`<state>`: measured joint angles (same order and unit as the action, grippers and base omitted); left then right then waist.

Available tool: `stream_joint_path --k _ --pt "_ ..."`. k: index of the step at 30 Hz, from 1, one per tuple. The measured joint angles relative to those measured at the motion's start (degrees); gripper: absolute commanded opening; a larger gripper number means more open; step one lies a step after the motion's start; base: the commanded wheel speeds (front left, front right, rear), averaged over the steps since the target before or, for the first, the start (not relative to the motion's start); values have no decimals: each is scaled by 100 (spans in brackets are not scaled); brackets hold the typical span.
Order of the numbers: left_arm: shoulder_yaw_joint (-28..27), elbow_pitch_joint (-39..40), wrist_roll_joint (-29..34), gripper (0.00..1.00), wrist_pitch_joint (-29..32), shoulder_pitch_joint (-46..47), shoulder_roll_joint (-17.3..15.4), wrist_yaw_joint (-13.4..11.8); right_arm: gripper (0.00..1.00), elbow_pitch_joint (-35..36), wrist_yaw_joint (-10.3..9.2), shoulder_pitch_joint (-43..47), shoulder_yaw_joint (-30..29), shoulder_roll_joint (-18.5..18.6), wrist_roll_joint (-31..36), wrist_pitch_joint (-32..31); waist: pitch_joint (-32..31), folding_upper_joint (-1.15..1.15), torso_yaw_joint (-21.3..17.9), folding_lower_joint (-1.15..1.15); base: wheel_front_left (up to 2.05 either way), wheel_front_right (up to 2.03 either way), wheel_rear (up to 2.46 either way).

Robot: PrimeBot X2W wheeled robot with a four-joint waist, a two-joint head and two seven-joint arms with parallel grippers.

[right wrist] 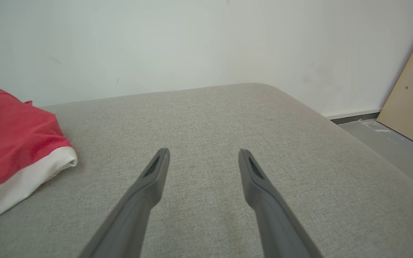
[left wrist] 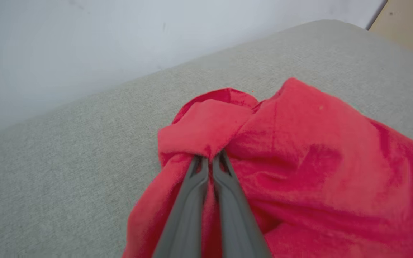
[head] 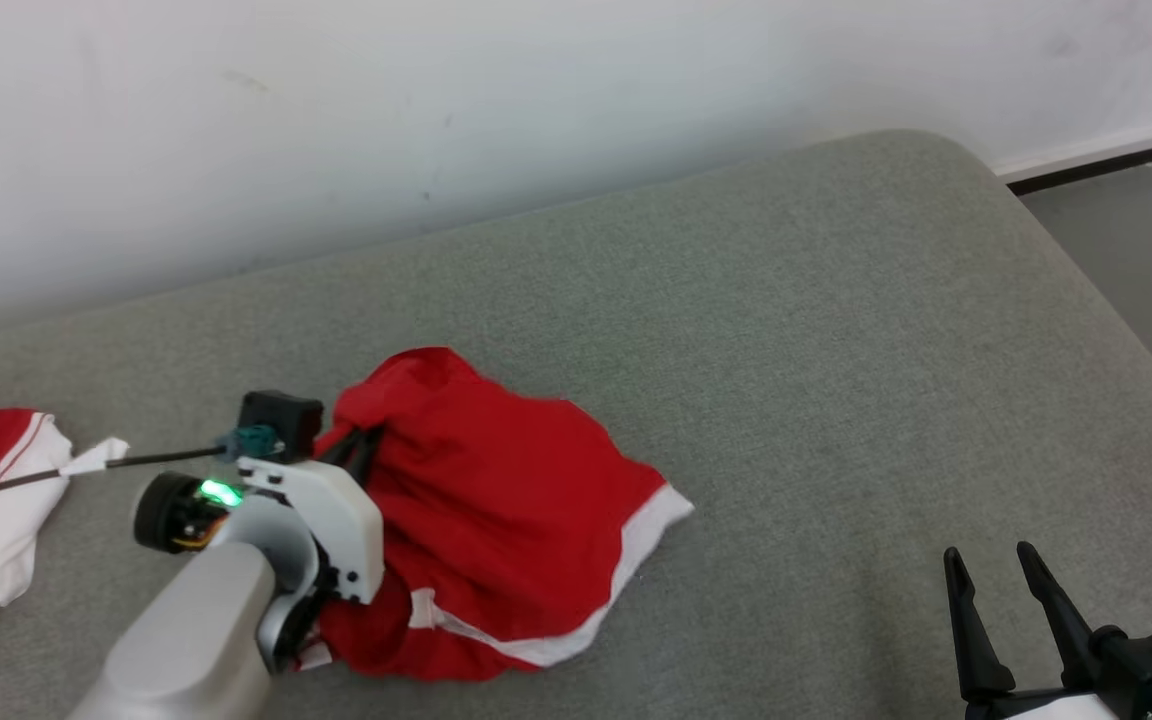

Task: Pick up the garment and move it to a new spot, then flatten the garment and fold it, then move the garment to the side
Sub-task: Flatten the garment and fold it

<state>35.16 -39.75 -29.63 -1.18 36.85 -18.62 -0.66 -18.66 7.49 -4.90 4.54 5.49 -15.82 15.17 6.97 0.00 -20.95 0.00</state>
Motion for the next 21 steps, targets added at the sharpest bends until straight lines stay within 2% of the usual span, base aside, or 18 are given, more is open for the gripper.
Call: stream_joint_path --k 7,8,9,10,11,16,21 --pt "-43 -813 46 0 -448 243 -36 -47 100 3 0 -40 -24 -3 -1 0 107 0 -45 0 0 0 0" --pt "-55 -911 45 13 -528 255 -19 -44 100 0 0 -44 -29 -3 -1 0 104 0 -33 0 0 0 0" --pt "-71 -992 35 38 -644 257 34 -41 100 -7 0 -47 -35 -2 0 1 96 0 -13 0 0 0 0" --pt "-69 -1067 33 67 -732 259 92 -36 100 -11 0 -52 -44 -1 1 0 85 0 12 0 0 0 0" --pt "-56 -1144 30 100 -814 260 144 19 100 -13 0 -53 -52 0 2 1 68 0 40 0 0 0 0" --pt "-162 -1265 -108 100 -1205 204 422 113 100 -29 0 -30 -80 18 18 0 -92 0 192 0 0 0 0" --pt "-296 -875 -148 100 -1361 -104 587 86 100 -40 0 85 -134 44 27 1 -331 0 362 0 0 0 0"
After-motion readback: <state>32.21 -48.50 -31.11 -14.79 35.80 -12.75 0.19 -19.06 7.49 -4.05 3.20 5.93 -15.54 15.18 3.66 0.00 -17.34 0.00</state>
